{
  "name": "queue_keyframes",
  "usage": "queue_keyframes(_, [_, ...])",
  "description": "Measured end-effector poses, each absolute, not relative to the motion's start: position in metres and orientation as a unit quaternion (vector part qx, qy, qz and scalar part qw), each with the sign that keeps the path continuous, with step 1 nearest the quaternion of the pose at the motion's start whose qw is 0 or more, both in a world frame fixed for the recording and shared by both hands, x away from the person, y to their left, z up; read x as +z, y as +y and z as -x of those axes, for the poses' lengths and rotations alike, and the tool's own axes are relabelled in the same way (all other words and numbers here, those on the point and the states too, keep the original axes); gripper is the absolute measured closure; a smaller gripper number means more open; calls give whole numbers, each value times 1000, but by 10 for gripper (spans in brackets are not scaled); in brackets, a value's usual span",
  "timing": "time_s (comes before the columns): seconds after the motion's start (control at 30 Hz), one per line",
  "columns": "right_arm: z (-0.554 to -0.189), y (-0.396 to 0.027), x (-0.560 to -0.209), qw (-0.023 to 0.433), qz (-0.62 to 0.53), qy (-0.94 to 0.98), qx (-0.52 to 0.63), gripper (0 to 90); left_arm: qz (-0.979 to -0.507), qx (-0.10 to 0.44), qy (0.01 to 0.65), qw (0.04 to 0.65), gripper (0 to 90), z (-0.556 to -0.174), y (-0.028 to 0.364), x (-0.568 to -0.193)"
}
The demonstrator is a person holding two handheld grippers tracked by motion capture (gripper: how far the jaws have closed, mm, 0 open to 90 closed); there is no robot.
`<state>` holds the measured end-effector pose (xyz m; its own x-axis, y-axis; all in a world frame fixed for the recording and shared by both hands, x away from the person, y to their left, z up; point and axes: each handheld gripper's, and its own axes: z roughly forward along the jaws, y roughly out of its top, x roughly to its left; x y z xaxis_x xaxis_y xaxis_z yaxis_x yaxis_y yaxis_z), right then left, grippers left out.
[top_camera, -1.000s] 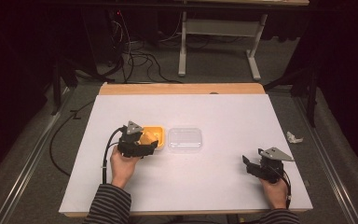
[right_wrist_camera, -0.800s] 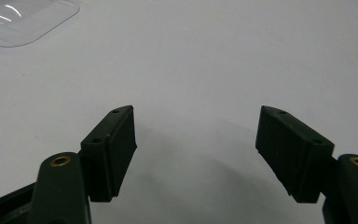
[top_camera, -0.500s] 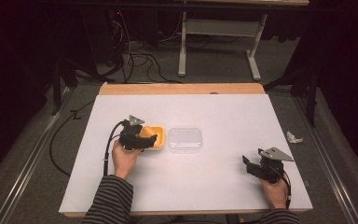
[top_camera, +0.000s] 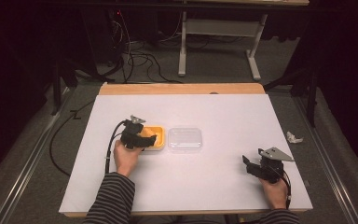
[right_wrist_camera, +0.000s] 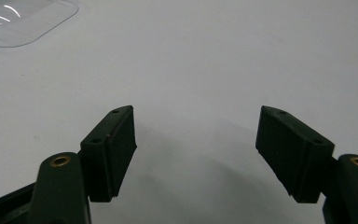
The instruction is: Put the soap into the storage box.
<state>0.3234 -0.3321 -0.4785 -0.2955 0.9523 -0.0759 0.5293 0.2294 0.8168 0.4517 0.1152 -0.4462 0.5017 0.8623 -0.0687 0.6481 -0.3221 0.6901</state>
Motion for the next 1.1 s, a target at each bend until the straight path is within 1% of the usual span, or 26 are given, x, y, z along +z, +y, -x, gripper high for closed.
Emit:
queue_keyframes(0.23, [-323, -332, -478, 300, -513, 724, 350, 291, -794, 156, 476, 345, 267, -454, 115, -449])
queue_keyframes(0.43, [-324, -332, -479, 299, -512, 725, 351, 291, -793, 169, 476, 341, 265, -454, 112, -451])
queue_keyframes(0.6, [-323, -332, -478, 300, -511, 725, 351, 290, -790, 169, 479, 342, 260, -455, 112, -451])
queue_keyframes(0.67, [-323, -332, -478, 300, -510, 725, 352, 291, -787, 171, 480, 350, 238, -454, 113, -450])
queue_keyframes(0.8, [-323, -332, -478, 301, -511, 725, 351, 291, -777, 174, 483, 364, 246, -454, 115, -447])
queue_keyframes(1.1, [-323, -332, -478, 300, -512, 724, 351, 291, -776, 184, 467, 382, 242, -445, 119, -436])
